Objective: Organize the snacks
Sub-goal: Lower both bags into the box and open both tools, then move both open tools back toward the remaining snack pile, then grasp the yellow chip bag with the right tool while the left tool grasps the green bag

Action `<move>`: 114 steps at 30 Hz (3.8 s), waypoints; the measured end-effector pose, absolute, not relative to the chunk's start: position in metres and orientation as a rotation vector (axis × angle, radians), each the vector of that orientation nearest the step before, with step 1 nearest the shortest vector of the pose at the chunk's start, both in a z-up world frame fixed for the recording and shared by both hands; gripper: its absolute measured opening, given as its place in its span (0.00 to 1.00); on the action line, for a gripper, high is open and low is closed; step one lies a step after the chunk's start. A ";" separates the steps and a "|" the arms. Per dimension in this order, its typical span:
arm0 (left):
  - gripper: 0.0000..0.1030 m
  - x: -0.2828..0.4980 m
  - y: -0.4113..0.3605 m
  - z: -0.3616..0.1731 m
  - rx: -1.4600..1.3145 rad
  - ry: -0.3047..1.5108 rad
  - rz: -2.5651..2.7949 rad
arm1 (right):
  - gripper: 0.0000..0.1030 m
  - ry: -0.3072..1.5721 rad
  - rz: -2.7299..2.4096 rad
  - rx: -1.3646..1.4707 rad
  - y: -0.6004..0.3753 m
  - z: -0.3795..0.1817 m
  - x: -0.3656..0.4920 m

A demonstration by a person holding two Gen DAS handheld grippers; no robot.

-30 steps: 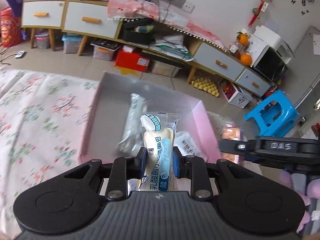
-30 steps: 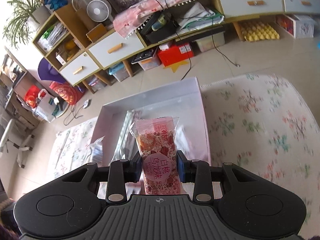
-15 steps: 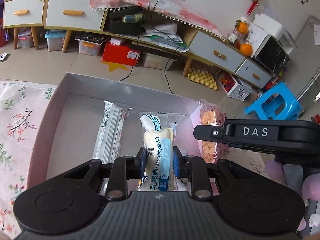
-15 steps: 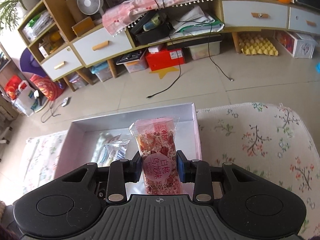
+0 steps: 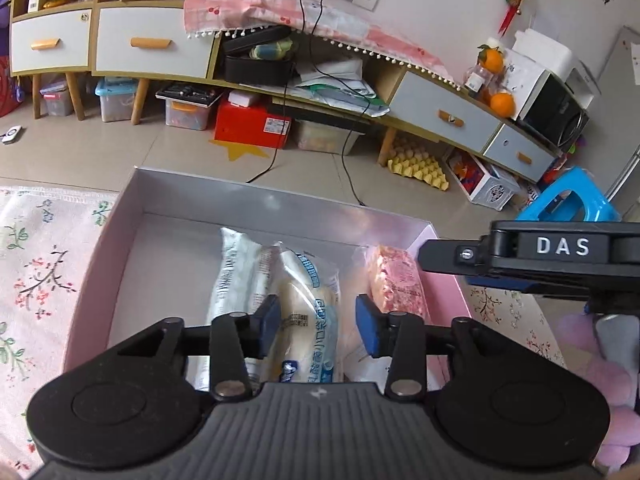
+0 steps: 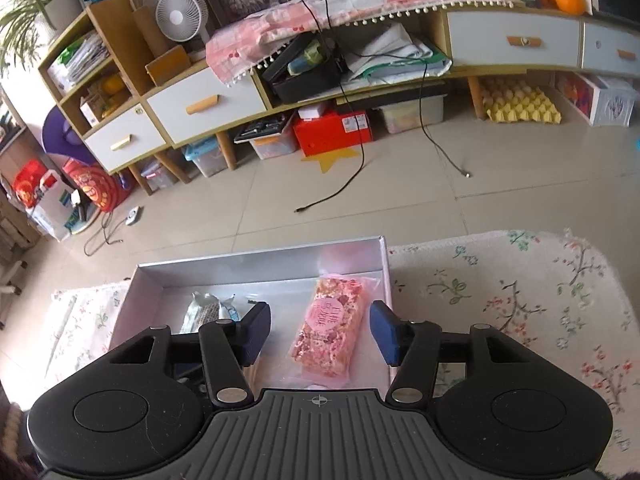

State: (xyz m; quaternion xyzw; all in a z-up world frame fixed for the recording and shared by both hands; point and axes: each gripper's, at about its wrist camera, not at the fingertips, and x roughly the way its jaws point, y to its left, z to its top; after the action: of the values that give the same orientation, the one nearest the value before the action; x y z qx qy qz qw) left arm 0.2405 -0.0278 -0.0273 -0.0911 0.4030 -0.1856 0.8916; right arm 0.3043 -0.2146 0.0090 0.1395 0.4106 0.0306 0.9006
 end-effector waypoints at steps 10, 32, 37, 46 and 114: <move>0.68 0.222 -0.022 -0.005 -0.157 0.837 -0.386 | 0.67 0.839 0.062 0.295 -0.221 0.032 0.279; 0.97 0.139 0.000 0.024 -0.077 0.818 -0.381 | 0.86 0.897 0.048 0.282 -0.200 0.051 0.171; 0.99 0.121 0.005 0.021 -0.057 0.831 -0.371 | 0.86 0.904 0.052 0.236 -0.191 0.048 0.147; 1.00 0.096 0.023 0.008 -0.057 0.851 -0.353 | 0.93 0.895 0.085 0.183 -0.178 0.029 0.108; 0.45 0.084 -0.017 -0.048 0.041 0.927 -0.408 | 0.93 1.092 0.230 -0.126 -0.182 -0.059 0.076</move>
State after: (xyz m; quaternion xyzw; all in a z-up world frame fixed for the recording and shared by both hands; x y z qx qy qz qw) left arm 0.0841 -0.0169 -0.0481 0.0197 0.4440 -0.1953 0.8742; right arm 0.0764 -0.1819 -0.0593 -0.0598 0.5177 0.1090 0.8464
